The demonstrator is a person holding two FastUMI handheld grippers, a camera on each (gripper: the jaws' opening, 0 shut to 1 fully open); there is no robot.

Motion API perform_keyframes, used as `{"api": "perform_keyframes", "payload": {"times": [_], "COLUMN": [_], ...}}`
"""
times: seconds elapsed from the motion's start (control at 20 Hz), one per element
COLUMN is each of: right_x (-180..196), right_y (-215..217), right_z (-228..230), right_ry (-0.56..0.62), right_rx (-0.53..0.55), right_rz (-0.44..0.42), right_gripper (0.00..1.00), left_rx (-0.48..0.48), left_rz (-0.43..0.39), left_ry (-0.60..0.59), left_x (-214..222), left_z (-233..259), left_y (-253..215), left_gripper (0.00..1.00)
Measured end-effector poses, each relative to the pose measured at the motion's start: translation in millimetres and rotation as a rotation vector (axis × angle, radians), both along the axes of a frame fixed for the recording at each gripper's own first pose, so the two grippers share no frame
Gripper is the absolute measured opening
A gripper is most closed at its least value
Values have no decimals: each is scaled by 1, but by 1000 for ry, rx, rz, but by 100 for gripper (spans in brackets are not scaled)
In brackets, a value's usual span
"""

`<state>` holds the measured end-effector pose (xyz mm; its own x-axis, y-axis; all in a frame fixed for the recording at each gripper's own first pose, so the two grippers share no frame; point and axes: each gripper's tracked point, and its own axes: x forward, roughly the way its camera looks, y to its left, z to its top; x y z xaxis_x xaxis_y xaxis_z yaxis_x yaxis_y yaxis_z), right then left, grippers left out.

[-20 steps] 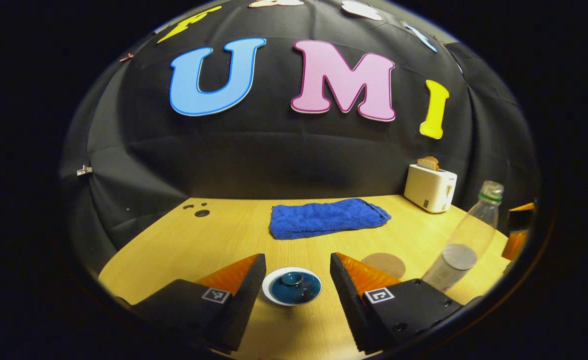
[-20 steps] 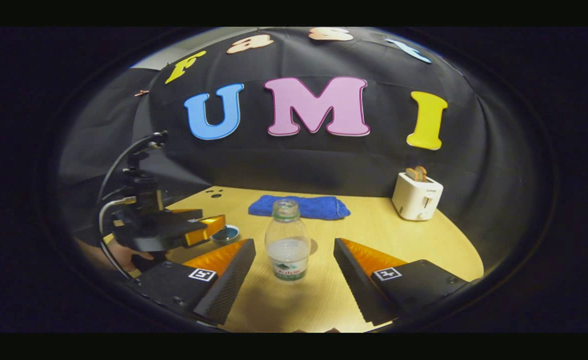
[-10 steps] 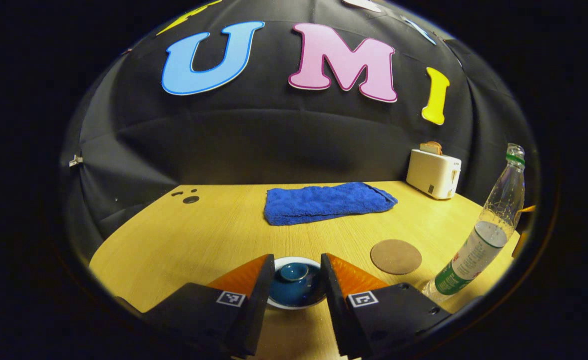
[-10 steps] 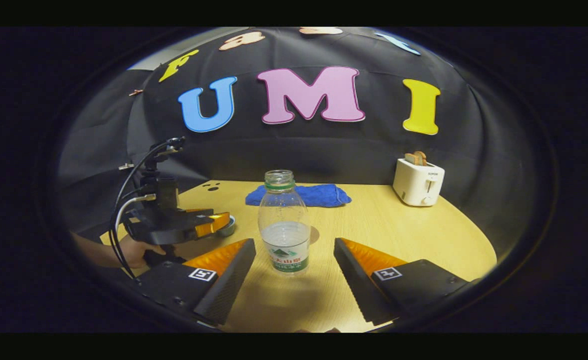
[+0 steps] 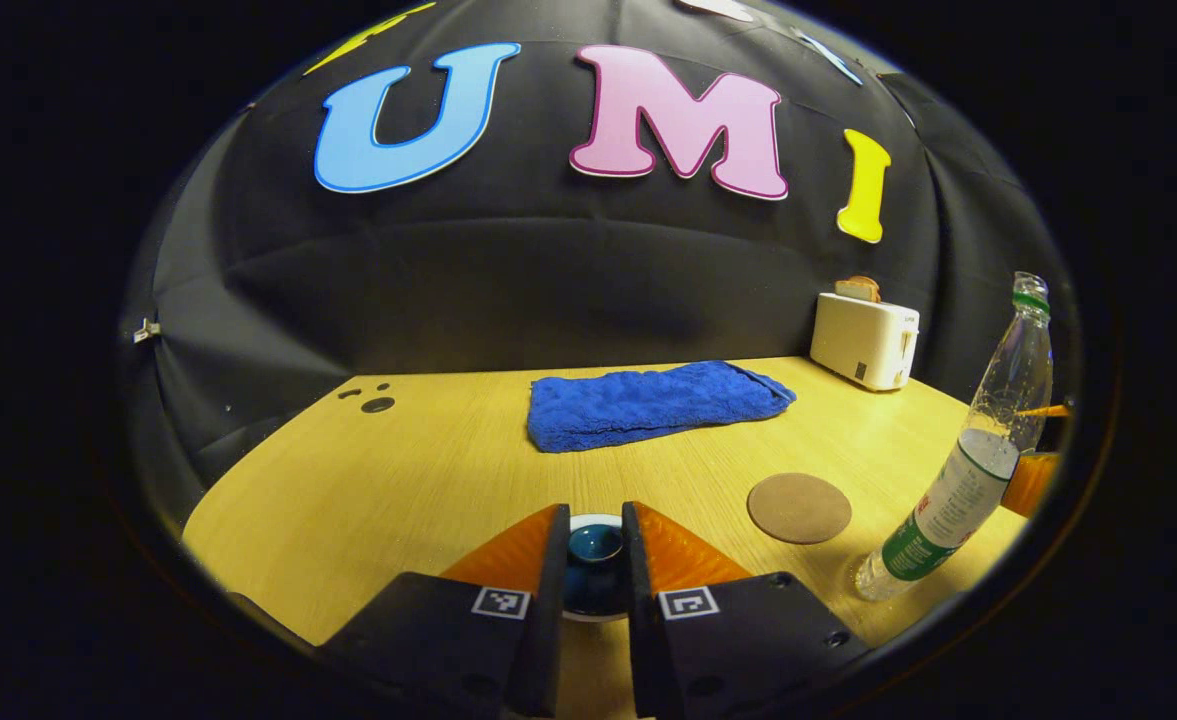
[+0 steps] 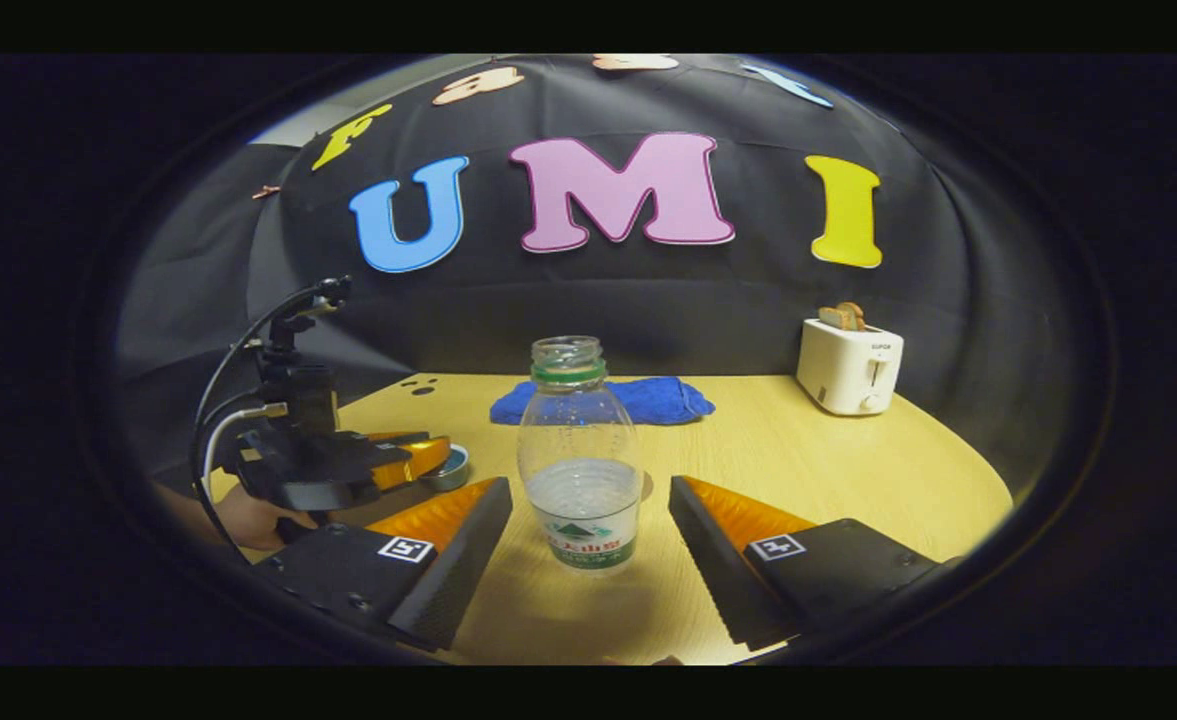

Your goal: Open the teacup lid with one hand, grasp the water bottle and pour water into the teacup with the other hand; after pouring, place the water bottle on the coaster and then close the teacup lid.

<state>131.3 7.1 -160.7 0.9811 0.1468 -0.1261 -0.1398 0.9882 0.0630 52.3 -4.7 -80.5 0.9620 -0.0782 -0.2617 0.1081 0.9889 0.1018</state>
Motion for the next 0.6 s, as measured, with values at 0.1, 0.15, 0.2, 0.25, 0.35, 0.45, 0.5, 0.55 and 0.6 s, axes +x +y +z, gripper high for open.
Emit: {"api": "perform_keyframes", "payload": {"times": [0.1, 0.15, 0.2, 0.25, 0.35, 0.45, 0.5, 0.55, 0.6], "right_x": [4, 5, 7, 9, 13, 19, 23, 26, 30], "right_y": [3, 3, 5, 5, 6, 9, 10, 10, 10], "right_z": [-4, -5, -5, -4, 0, 0, -3, -6, -10], "right_ry": [2, 3, 0, -8, -29, -39, -41, -42, -41], "right_rx": [11, 11, 10, 9, 17, 27, 28, 27, 25], "right_rz": [-2, -2, -4, -3, -9, -13, -16, -20, -21], "right_gripper": [98, 99, 99, 100, 100, 100, 100, 100, 100], "left_rx": [-1, -6, -12, -20, -34, -38, -35, -34, -35], "left_rz": [-3, -2, -3, -2, 5, 15, 21, 26, 29], "left_ry": [-9, -15, -20, -29, -47, -67, -75, -80, -82], "left_x": [2, 2, 2, 2, 4, 4, 3, 3, 1], "left_z": [2, 4, 5, 8, 12, 17, 19, 21, 21], "left_y": [0, -1, -2, -3, -3, -2, 0, 2, 3], "left_gripper": [34, 29, 28, 24, 28, 28, 32, 32, 32]}}
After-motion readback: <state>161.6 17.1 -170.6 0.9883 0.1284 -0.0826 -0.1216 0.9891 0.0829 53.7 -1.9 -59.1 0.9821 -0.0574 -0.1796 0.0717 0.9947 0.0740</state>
